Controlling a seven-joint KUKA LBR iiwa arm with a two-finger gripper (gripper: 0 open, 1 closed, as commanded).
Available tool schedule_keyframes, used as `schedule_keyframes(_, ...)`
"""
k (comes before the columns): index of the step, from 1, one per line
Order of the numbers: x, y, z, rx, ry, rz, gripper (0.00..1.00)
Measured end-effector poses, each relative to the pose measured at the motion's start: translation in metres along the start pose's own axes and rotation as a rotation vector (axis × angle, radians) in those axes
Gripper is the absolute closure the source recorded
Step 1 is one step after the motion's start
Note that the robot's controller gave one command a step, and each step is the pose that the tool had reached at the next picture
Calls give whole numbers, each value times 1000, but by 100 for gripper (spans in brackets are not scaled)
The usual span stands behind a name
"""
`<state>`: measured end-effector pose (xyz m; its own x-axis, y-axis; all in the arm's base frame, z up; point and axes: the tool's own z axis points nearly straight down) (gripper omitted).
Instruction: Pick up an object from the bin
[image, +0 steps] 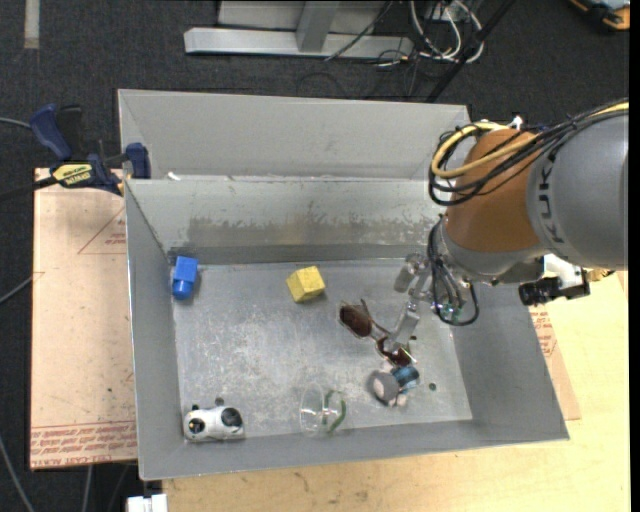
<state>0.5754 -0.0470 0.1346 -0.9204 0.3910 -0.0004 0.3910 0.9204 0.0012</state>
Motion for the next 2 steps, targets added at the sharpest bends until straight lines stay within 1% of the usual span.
schedule_keyframes(1,6,3,30,1,1,60,0)
schedule_keyframes(2,14,1,64,-1,-2,45,100)
